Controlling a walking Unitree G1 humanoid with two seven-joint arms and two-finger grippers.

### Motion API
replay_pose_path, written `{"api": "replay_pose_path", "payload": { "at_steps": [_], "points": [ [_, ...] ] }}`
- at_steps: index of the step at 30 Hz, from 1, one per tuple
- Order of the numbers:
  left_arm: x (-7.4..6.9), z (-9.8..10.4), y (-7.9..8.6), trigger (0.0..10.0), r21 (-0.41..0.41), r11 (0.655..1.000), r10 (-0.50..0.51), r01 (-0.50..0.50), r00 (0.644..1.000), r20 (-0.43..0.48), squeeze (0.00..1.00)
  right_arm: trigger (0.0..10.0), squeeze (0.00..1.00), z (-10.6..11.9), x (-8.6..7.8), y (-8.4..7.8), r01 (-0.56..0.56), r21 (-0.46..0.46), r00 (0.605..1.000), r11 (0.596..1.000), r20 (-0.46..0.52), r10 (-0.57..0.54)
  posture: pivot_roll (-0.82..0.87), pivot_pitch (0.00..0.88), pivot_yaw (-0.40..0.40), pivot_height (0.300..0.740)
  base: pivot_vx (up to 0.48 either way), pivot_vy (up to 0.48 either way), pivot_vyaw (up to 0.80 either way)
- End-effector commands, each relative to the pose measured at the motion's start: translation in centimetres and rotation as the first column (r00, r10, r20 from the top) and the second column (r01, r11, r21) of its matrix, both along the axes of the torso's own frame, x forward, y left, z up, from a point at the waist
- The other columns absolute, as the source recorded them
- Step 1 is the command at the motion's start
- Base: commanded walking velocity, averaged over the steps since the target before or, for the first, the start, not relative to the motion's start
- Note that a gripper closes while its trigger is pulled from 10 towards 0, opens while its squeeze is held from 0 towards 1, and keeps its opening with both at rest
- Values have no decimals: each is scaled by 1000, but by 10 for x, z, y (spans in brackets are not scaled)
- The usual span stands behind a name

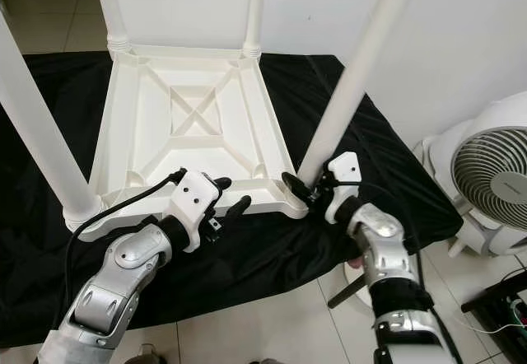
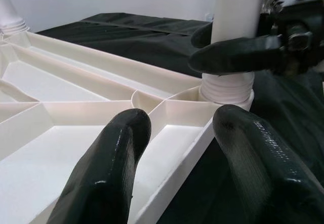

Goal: Building children table

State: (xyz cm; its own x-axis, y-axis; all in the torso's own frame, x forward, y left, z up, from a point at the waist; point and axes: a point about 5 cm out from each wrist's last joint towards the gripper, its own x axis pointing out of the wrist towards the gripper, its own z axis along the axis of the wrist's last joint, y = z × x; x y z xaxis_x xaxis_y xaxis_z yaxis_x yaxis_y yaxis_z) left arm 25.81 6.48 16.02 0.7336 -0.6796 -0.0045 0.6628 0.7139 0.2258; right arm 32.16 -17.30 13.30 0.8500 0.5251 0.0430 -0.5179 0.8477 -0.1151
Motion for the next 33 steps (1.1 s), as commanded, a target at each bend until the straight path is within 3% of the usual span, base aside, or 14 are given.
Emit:
{"api": "replay_pose_path", "payload": {
  "at_steps": [1,3,4,7,8,10,12,17,18,22,23,28,32,33],
  "points": [
    [0,-1,-3,10000,-10,1000,19,-19,1000,2,0,10000,0,-9,-2,0,65,-32,997,997,-48,-66,75,42,-110,740,0,0,0],
    [1,-1,-4,10000,-12,1000,16,-16,1000,2,0,10000,0,-14,-5,4,169,-26,982,985,-85,-171,71,39,-109,740,0,0,0],
    [1,-1,-4,10000,-12,1000,16,-16,1000,2,0,10000,0,-14,-5,4,169,-26,982,985,-85,-171,71,39,-109,740,0,0,0],
    [1,-1,-5,10000,-14,1000,10,-9,1000,3,0,10000,0,-19,-12,12,323,13,942,946,-104,-320,67,37,-107,740,0,0,0],
    [1,-1,-5,10000,-14,1000,10,-9,1000,3,0,10000,0,-19,-12,12,323,13,942,946,-104,-320,67,37,-107,740,0,0,0],
    [0,-1,-5,10000,-12,1000,6,-6,1000,3,0,10000,0,-22,-17,17,473,32,877,880,-113,-467,69,35,-107,740,0,0,0],
    [0,-1,-5,10000,-13,1000,4,-4,1000,2,0,10000,0,-22,-21,22,550,53,832,833,-121,-542,69,35,-107,740,0,0,0],
    [0,-1,-5,10000,-14,1000,3,-3,1000,2,0,10000,0,-20,-26,37,538,71,840,840,-129,-527,71,34,-109,740,0,0,0],
    [0,-1,-5,10000,-15,1000,3,-3,1000,1,0,10000,0,-14,-26,43,501,104,864,859,-117,-489,70,33,-105,740,0,0,0],
    [0,-1,-6,10000,-16,1000,3,-3,1000,0,0,10000,0,-12,-25,42,499,117,866,859,-114,-487,70,33,-105,740,0,0,0],
    [0,-1,-6,10000,-16,1000,2,-2,1000,1,0,10000,1000,-9,-24,41,477,142,878,867,-105,-467,72,32,-106,740,0,0,0],
    [0,-1,-5,10000,-14,1000,4,-4,1000,3,0,10000,1000,0,-22,38,413,195,911,890,-79,-405,74,35,-107,740,0,0,0],
    [0,-1,-4,10000,-14,1000,9,-9,1000,3,0,10000,1000,12,-19,26,334,227,941,915,-23,-338,74,36,-109,740,0,0,0],
    [0,-1,-5,10000,-15,1000,9,-9,1000,3,0,10000,145,13,-18,21,284,223,958,932,-21,-287,73,39,-108,740,0,0,0]
  ]
}}
